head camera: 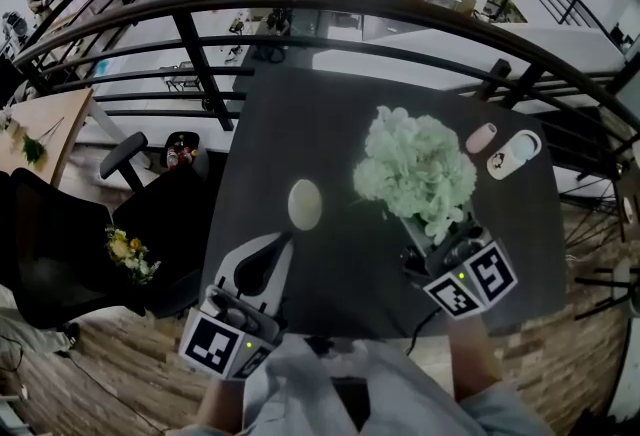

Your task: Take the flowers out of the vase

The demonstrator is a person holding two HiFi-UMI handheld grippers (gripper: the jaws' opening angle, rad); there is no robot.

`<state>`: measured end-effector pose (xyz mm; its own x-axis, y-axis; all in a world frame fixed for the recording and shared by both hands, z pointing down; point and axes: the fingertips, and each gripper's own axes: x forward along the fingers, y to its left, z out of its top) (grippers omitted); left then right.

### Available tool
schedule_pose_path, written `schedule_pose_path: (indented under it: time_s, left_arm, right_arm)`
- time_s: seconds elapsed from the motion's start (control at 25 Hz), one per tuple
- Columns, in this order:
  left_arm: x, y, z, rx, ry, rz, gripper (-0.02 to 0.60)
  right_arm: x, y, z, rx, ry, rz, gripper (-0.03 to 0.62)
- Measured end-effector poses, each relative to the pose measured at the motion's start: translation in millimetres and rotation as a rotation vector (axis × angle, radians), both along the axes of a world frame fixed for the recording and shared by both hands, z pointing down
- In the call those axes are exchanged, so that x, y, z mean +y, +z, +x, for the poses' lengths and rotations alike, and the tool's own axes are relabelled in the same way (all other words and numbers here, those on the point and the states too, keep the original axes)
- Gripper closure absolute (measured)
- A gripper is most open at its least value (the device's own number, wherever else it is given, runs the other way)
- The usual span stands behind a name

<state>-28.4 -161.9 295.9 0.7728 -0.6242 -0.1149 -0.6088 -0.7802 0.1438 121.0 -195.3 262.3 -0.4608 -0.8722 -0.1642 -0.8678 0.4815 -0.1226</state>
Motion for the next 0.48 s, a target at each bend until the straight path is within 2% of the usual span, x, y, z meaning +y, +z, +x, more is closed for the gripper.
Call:
schedule_pose_path:
  time_s: [0.24,0.48]
  left_arm:
    - [0,8,0,-0.022,-0.001,-0.031,0.583]
    - [1,13,0,-0.031,-0.010,-0.043,0.583]
  right_arm:
    - [0,24,7,0.030,0.042,-0.068,0.355]
    - [-1,52,5,0.068,0.042,-0.150,0.365]
